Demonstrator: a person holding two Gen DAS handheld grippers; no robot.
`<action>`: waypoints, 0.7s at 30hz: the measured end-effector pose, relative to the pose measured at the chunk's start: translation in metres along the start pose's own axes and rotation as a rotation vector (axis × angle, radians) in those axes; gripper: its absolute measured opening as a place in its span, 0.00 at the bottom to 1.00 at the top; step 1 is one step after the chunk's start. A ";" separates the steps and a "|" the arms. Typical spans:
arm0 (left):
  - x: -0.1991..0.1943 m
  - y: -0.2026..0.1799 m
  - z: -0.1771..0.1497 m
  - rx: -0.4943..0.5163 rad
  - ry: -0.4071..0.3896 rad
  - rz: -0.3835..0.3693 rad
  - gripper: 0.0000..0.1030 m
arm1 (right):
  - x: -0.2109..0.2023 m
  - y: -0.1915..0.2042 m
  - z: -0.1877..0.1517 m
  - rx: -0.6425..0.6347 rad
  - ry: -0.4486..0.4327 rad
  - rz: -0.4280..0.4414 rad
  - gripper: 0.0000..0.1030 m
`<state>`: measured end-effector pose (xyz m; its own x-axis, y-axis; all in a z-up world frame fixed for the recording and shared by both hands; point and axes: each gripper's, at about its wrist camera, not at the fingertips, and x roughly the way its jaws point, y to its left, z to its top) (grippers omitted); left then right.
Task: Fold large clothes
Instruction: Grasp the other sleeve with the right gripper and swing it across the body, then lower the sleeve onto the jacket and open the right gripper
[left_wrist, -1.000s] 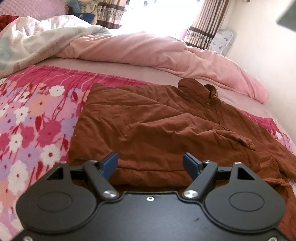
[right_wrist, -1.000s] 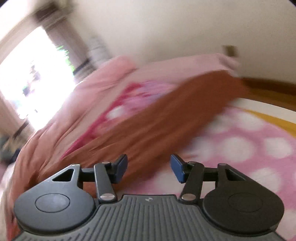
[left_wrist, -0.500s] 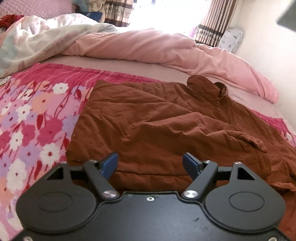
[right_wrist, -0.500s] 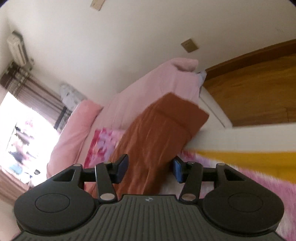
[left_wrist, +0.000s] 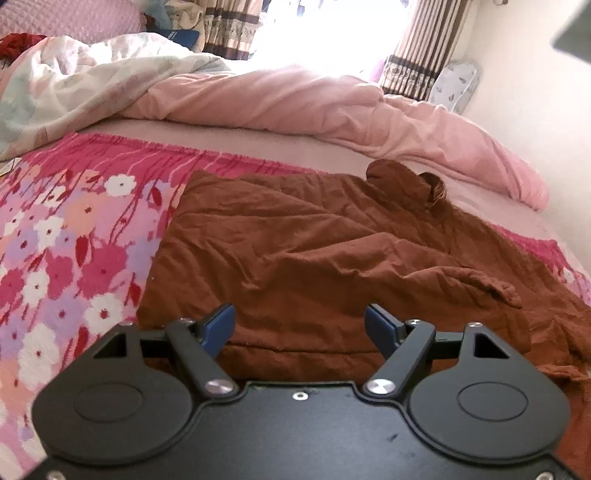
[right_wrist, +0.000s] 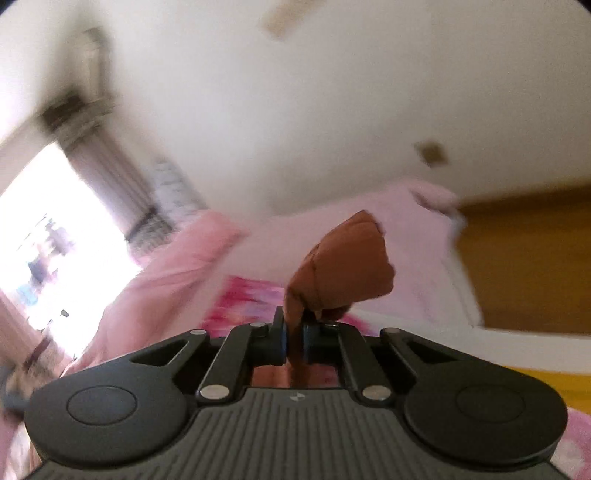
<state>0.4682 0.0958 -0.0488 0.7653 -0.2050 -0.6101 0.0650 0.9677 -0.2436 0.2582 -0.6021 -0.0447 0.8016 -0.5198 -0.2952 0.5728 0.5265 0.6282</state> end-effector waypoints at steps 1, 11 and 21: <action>-0.001 0.000 0.000 0.000 -0.001 -0.008 0.76 | -0.009 0.021 -0.001 -0.041 -0.015 0.040 0.07; -0.015 0.006 0.000 -0.052 -0.018 -0.095 0.76 | -0.084 0.237 -0.095 -0.360 0.059 0.550 0.14; 0.005 -0.011 -0.001 -0.237 0.065 -0.376 0.76 | -0.087 0.301 -0.252 -0.574 0.427 0.687 0.60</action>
<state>0.4708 0.0840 -0.0506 0.6744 -0.5523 -0.4901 0.1765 0.7651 -0.6192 0.4038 -0.2286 -0.0115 0.9204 0.2472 -0.3029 -0.1341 0.9273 0.3495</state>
